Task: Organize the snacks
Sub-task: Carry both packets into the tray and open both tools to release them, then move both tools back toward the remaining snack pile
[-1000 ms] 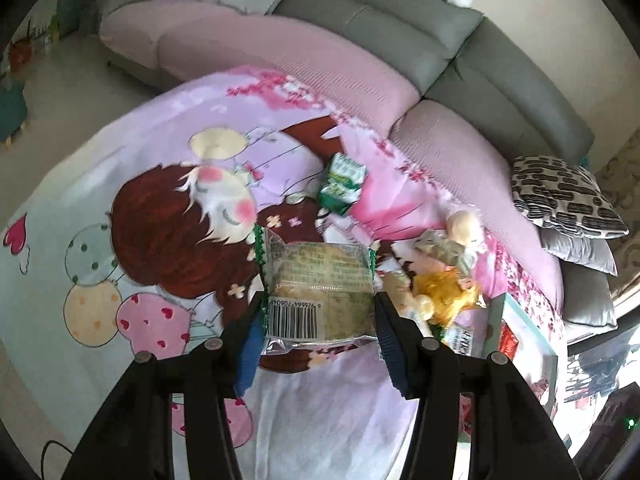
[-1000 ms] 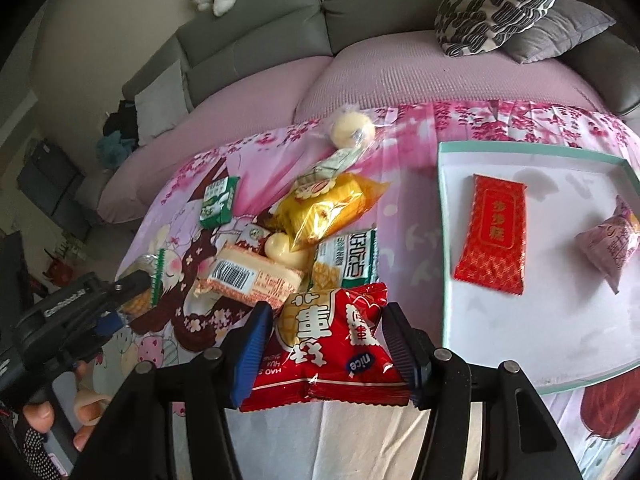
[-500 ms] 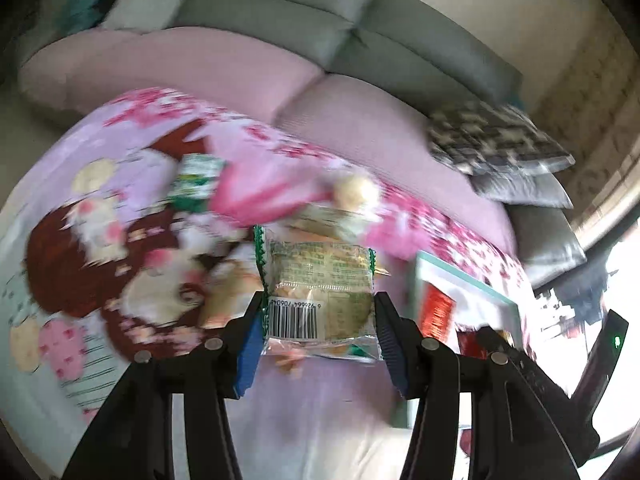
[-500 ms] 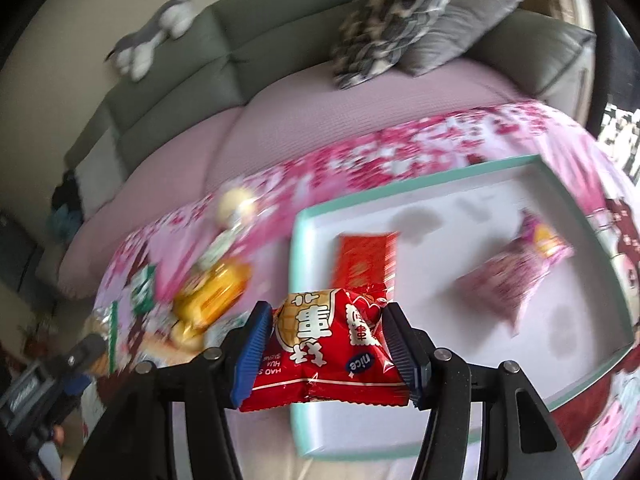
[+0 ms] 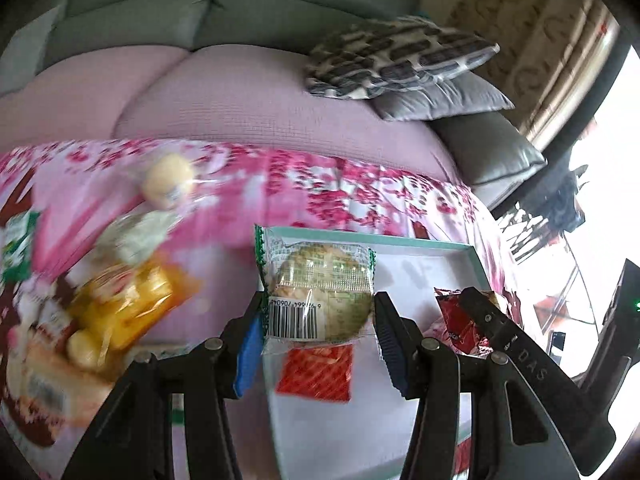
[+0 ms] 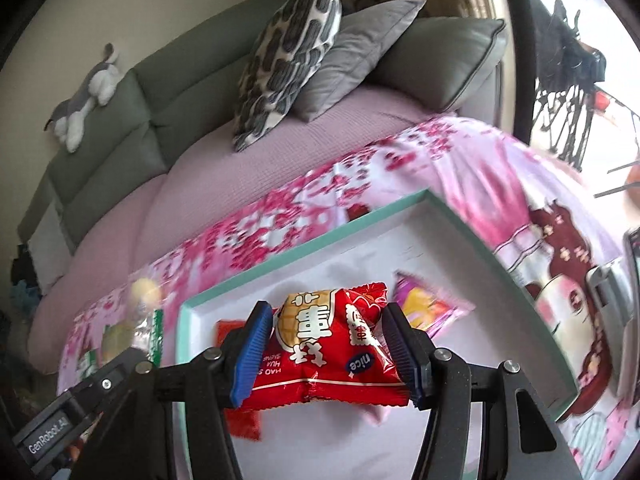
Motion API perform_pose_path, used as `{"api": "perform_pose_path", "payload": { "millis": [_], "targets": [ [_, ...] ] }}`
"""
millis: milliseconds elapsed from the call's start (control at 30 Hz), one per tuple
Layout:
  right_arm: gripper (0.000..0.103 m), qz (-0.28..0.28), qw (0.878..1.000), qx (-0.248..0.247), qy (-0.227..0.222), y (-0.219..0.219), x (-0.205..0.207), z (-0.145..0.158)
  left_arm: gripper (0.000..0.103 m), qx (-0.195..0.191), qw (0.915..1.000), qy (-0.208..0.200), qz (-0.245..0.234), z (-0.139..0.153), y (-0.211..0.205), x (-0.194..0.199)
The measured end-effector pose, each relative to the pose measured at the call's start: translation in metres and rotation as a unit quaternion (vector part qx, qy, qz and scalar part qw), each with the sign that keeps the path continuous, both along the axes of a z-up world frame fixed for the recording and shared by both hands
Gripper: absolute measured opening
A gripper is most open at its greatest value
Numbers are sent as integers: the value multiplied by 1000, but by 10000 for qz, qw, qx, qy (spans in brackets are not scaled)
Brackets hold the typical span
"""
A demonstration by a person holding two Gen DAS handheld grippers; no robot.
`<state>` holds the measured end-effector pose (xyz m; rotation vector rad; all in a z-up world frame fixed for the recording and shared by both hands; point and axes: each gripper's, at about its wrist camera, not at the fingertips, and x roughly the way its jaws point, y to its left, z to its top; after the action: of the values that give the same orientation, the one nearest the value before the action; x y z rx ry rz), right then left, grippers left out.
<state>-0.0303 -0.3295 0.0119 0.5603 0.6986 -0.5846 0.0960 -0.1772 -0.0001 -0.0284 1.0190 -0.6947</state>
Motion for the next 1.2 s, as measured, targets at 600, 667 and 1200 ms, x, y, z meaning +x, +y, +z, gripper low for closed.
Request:
{"api": "perform_pose_path", "payload": {
  "millis": [600,667,1200],
  "targets": [
    [75,-111,9996,258,72,-20,4,-10,59,249,9994,62,-233,-19,-34,3],
    [76,-74,9996,282,53,-18,5,-9,65,309,9994,22,-148,-14,-29,4],
    [103,315,9991,289,76,2,7,-1,103,580,9871,-330,1452,11,66,16]
  ]
}}
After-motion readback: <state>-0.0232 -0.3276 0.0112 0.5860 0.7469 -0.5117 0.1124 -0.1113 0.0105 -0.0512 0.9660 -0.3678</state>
